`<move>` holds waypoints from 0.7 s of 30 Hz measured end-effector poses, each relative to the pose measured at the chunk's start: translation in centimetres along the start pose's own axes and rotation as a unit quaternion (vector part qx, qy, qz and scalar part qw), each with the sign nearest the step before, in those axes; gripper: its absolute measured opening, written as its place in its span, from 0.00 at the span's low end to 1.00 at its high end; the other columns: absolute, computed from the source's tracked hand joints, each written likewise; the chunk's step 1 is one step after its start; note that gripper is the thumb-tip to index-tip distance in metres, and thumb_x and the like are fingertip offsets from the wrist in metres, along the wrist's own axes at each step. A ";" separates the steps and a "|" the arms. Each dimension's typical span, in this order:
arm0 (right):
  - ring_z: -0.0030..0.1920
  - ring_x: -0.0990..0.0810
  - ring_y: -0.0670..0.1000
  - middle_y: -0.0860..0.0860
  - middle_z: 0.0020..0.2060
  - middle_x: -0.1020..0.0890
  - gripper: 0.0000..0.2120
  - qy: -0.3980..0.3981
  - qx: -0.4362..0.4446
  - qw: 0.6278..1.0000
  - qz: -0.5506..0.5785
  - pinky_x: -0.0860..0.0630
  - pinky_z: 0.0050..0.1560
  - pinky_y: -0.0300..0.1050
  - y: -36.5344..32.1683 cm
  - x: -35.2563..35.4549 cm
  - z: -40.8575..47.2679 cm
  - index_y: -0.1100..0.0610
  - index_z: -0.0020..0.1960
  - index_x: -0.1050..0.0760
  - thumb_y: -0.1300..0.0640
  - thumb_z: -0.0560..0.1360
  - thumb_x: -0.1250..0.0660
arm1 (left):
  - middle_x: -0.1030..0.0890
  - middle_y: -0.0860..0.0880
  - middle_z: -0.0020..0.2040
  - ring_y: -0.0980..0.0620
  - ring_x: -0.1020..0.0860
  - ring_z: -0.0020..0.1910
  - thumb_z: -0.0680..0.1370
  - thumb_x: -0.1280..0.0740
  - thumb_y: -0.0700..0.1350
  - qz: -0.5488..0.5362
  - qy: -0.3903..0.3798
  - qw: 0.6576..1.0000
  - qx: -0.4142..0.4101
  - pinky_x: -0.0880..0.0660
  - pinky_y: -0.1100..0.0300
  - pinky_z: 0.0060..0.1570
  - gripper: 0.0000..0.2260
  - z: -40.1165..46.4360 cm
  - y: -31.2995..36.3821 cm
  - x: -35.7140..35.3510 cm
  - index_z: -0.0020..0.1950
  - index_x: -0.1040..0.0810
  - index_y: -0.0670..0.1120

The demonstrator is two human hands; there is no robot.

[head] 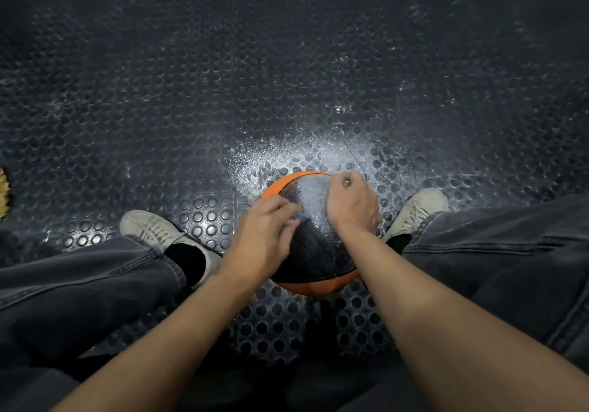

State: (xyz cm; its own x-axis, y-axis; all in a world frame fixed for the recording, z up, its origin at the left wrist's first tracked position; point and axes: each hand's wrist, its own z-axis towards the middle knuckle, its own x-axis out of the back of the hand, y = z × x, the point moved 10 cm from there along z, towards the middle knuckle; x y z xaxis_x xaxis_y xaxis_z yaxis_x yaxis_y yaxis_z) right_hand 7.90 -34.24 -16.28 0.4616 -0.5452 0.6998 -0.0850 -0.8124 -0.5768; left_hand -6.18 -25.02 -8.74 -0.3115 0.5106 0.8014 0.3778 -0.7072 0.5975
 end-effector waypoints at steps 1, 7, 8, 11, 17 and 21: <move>0.56 0.25 0.55 0.50 0.49 0.21 0.10 -0.006 0.010 1.000 -0.002 0.35 0.66 0.58 -0.1 -0.2 0.0 0.48 0.46 0.30 0.46 0.81 0.46 | 0.20 0.48 0.47 0.53 0.24 0.43 0.77 0.32 0.39 -0.003 0.006 1.000 0.017 0.28 0.64 0.47 0.07 0.7 -1.1 0.3 0.52 0.16 0.45; 0.58 0.29 0.55 0.50 0.53 0.24 0.11 0.012 0.011 1.000 -0.021 0.38 0.64 0.58 -0.6 -0.5 -1.2 0.50 0.50 0.28 0.47 0.80 0.47 | 0.23 0.51 0.47 0.54 0.25 0.45 0.78 0.33 0.41 -0.008 0.052 0.990 0.132 0.35 0.68 0.45 0.09 1.7 -4.2 1.4 0.55 0.16 0.47; 0.57 0.28 0.55 0.50 0.52 0.24 0.11 0.008 0.011 1.000 -0.021 0.38 0.64 0.58 -0.5 -0.3 -1.1 0.50 0.49 0.29 0.47 0.80 0.48 | 0.23 0.52 0.47 0.56 0.25 0.44 0.78 0.33 0.40 -0.020 0.044 0.994 0.095 0.35 0.72 0.45 0.08 0.4 -2.5 1.3 0.54 0.16 0.46; 0.56 0.27 0.55 0.50 0.49 0.24 0.11 -0.015 0.027 0.999 -0.016 0.35 0.66 0.59 -0.6 -0.3 -0.7 0.50 0.45 0.30 0.47 0.80 0.47 | 0.22 0.53 0.45 0.59 0.26 0.42 0.77 0.32 0.38 -0.029 0.020 0.998 0.042 0.36 0.78 0.47 0.08 -0.2 -1.7 1.1 0.51 0.16 0.46; 0.60 0.31 0.56 0.52 0.56 0.25 0.10 0.011 -0.012 1.000 -0.026 0.39 0.63 0.59 -0.5 -0.5 -1.2 0.51 0.51 0.29 0.48 0.80 0.47 | 0.21 0.50 0.46 0.54 0.24 0.43 0.78 0.34 0.40 -0.017 0.058 0.992 0.108 0.33 0.66 0.45 0.08 1.0 -3.3 1.1 0.52 0.16 0.45; 0.60 0.31 0.56 0.51 0.56 0.25 0.11 -0.012 0.004 1.000 -0.023 0.39 0.64 0.59 -0.4 -0.6 -0.9 0.50 0.52 0.29 0.47 0.80 0.47 | 0.21 0.48 0.47 0.51 0.23 0.45 0.78 0.34 0.40 -0.036 0.024 0.997 0.057 0.29 0.60 0.49 0.08 -0.2 -1.7 0.7 0.51 0.16 0.45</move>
State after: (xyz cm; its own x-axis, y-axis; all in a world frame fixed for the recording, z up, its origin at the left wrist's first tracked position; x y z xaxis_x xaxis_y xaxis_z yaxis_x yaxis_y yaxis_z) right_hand 6.90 -33.72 -16.10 0.4864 -0.5022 0.7150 -0.0569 -0.8348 -0.5476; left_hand -7.20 -23.55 -9.23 -0.3818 0.5323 0.7556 0.4489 -0.6079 0.6550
